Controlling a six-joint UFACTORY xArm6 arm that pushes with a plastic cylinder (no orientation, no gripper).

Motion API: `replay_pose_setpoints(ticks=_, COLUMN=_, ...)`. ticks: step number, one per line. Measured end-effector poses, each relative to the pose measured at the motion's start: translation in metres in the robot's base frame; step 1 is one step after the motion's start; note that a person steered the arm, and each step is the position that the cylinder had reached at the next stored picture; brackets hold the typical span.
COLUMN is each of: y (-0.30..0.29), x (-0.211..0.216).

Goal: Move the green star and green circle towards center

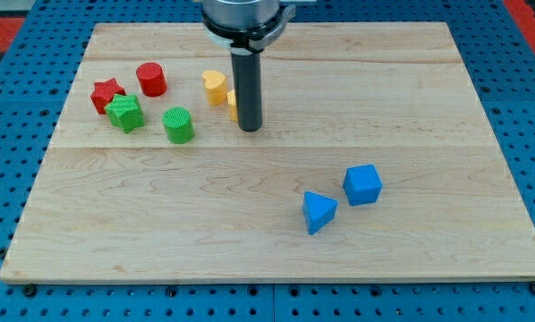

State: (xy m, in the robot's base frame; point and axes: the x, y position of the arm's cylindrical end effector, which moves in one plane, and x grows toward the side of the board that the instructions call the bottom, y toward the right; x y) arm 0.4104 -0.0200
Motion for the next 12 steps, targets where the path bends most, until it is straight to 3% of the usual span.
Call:
replay_pose_setpoints(ticks=1, y=-0.002, x=0.047)
replay_pose_setpoints(ticks=3, y=-0.075, x=0.110)
replay_pose_setpoints(ticks=4, y=-0.119, x=0.104)
replay_pose_setpoints(ticks=6, y=-0.238, x=0.038)
replay_pose_setpoints(ticks=9, y=-0.246, x=0.030)
replay_pose_setpoints(ticks=12, y=-0.248, x=-0.018)
